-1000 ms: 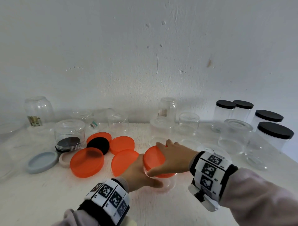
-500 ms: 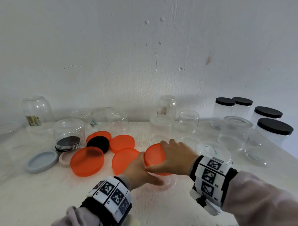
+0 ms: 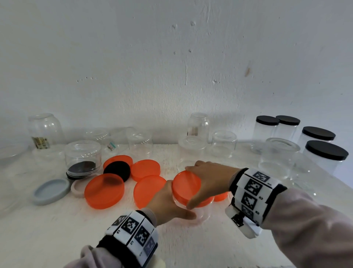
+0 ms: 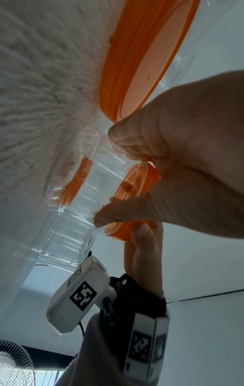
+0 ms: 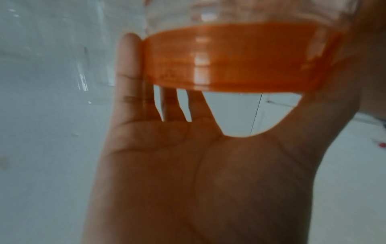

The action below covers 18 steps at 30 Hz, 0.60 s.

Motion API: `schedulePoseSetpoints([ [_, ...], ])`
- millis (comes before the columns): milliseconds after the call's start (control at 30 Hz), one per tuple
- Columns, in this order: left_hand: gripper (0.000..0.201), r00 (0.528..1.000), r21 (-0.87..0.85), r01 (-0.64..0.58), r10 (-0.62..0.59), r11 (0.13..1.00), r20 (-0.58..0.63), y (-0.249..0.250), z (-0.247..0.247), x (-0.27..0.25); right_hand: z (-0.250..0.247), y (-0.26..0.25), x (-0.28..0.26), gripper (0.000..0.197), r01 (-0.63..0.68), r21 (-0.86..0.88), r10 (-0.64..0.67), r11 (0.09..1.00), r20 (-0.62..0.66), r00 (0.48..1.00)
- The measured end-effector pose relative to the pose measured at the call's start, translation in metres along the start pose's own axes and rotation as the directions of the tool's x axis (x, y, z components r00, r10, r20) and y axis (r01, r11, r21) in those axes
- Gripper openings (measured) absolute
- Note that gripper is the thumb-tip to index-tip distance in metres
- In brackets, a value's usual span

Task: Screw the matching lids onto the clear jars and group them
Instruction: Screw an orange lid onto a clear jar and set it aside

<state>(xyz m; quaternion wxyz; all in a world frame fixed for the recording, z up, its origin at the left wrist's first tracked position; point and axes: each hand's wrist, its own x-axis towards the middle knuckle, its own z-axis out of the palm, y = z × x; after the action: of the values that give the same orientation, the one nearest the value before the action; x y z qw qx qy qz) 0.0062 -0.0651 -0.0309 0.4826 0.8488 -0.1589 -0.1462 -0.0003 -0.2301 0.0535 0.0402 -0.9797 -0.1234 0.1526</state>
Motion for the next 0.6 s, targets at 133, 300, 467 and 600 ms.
schedulePoseSetpoints([
  [133,0.095,1.000,-0.010,0.010,-0.010,1.000,0.005,0.001,0.001,-0.001,0.007,0.005,0.003,0.109,0.031,-0.025,-0.033,0.999,-0.072,0.997],
  [300,0.095,1.000,-0.040,0.020,-0.020,0.999,0.002,0.004,0.002,-0.004,0.014,0.005,0.003,0.106,0.027,-0.045,-0.033,0.999,-0.144,0.989],
  [467,0.092,0.998,-0.036,0.015,-0.017,0.999,-0.054,0.004,0.008,-0.005,0.028,-0.005,-0.002,0.106,-0.102,-0.048,0.083,0.994,-0.304,0.949],
  [600,0.093,0.999,-0.025,0.017,-0.018,1.000,-0.034,0.004,0.006,-0.003,0.023,-0.006,-0.003,0.104,-0.119,-0.017,0.113,0.993,-0.211,0.971],
])
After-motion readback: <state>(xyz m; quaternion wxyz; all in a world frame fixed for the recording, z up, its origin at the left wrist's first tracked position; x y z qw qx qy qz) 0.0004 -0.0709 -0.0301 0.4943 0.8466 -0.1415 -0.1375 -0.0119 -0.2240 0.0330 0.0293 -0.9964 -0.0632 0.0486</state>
